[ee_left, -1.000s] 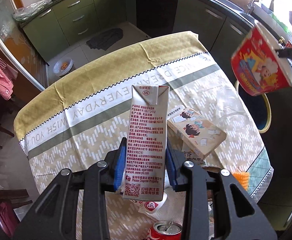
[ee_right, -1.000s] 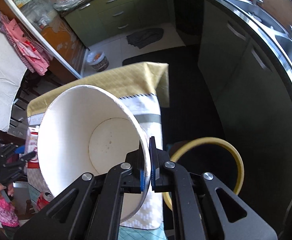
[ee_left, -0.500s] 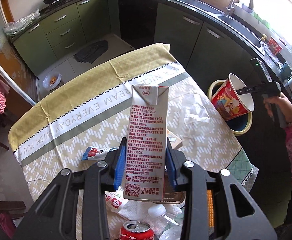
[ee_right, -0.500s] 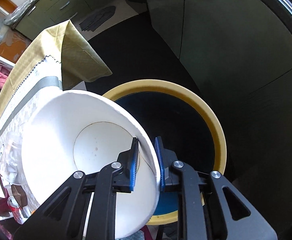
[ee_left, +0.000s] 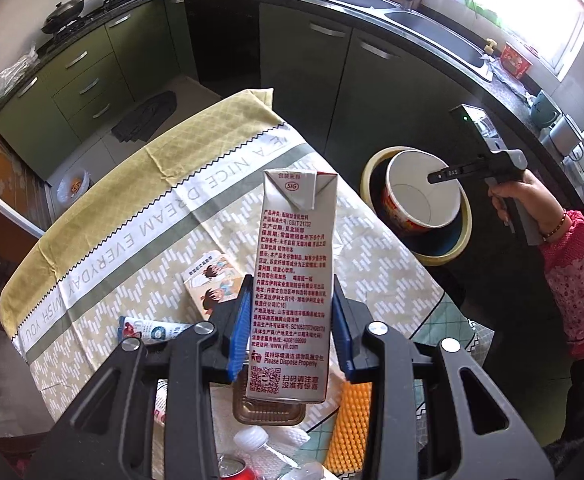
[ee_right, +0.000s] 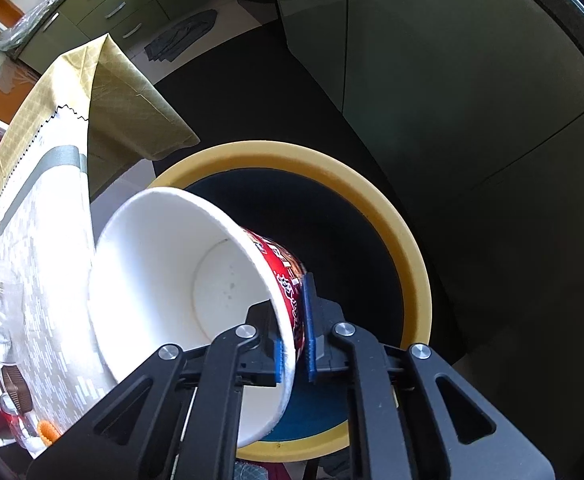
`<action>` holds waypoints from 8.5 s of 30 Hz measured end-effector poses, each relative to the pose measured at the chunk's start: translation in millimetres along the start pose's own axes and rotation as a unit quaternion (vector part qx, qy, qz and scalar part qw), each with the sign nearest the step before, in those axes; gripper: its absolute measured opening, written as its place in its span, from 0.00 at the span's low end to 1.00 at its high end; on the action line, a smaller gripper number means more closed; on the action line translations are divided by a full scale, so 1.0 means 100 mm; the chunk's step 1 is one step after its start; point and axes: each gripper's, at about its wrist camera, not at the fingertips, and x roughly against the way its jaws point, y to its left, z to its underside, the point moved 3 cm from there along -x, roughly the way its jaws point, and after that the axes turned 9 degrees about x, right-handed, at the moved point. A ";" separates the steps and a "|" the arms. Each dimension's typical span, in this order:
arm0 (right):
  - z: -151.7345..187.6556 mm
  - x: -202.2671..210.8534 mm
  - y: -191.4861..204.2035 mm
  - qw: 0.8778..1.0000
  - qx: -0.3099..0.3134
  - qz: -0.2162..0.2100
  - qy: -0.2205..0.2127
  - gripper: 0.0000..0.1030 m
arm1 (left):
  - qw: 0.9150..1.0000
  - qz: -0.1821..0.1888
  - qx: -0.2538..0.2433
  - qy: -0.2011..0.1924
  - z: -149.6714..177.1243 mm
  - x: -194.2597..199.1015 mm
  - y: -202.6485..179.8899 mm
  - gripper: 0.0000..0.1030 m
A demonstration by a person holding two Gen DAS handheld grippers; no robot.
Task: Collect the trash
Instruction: 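Carry bucket and carton to the bin and release both into it, then return both grippers to the table and grasp the clear plastic cup with the right, then carry the cup to the bin with the right gripper while the left grasps the cartoon box, then release the cup and the cartoon box into the bin, then grasp the water bottle with the right gripper while the left grasps the Coke can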
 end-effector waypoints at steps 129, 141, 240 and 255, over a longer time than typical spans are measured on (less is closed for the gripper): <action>0.28 0.77 0.89 0.983 0.168 0.015 -0.069 0.06 | 0.930 -0.084 0.288 0.213 0.10 -1.37 0.84 0.55; 0.16 0.51 0.48 0.990 0.122 0.053 -0.040 0.06 | 0.955 -0.073 0.242 0.156 -0.04 -1.03 0.76 0.54; 2.40 0.16 4.47 0.929 0.244 -0.158 0.231 0.58 | 0.979 0.019 0.204 -0.003 2.61 1.17 1.74 0.82; 2.24 0.91 3.82 0.936 0.218 -0.233 0.148 0.55 | 0.977 0.009 0.177 0.116 2.29 0.28 1.47 0.85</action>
